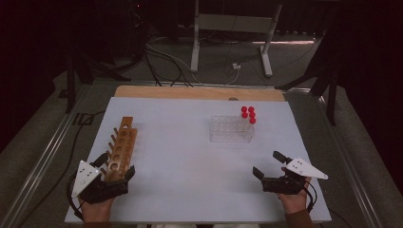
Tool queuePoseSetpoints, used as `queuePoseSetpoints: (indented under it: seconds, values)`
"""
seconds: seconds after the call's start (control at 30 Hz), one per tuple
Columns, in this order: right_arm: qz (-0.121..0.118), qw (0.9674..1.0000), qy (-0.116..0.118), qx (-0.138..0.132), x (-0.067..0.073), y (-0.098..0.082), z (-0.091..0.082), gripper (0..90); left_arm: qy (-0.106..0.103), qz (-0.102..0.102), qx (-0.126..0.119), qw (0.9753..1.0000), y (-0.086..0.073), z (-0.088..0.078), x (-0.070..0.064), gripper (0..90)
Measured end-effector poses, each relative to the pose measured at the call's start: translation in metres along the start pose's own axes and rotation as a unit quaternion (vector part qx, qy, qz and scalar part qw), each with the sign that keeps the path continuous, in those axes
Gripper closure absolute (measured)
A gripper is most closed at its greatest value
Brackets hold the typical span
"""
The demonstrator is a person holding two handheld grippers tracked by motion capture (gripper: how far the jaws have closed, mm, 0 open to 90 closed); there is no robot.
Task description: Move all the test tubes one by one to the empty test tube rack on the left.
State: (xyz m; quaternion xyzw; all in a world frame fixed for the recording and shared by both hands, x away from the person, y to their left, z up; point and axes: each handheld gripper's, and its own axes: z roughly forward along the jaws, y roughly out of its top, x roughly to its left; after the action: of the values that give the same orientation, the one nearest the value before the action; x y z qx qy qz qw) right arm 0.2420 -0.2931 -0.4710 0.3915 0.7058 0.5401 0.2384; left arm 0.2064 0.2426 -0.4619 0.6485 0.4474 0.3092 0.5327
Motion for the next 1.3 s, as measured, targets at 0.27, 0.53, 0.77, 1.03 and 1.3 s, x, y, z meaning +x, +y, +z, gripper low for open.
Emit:
queuePoseSetpoints:
  seconds: [0.27,0.53,0.77,1.03,1.3]
  values:
    - [0.001,1.0,-0.008,0.002,0.001,0.002,-0.002,0.0,-0.004,0.007,-0.007,0.9999,0.001,-0.003,0.0,0.7]
    - [-0.003,0.9999,-0.017,0.001,0.001,0.016,-0.004,0.0,0.003,-0.01,0.003,0.9999,-0.002,-0.003,0.003,0.8]
    - [-0.001,0.9996,-0.026,-0.006,-0.004,0.041,0.002,0.0,0.01,-0.008,0.014,0.9998,-0.002,-0.003,0.003,1.4]
    - [-0.002,0.9994,-0.033,-0.011,-0.013,0.07,0.018,0.0,0.028,-0.002,0.016,0.9995,-0.004,-0.002,0.002,1.4]
    - [0.001,0.9991,-0.043,-0.003,-0.027,0.085,0.04,0.6,0.035,0.001,0.015,0.9993,-0.004,-0.002,0.001,1.4]
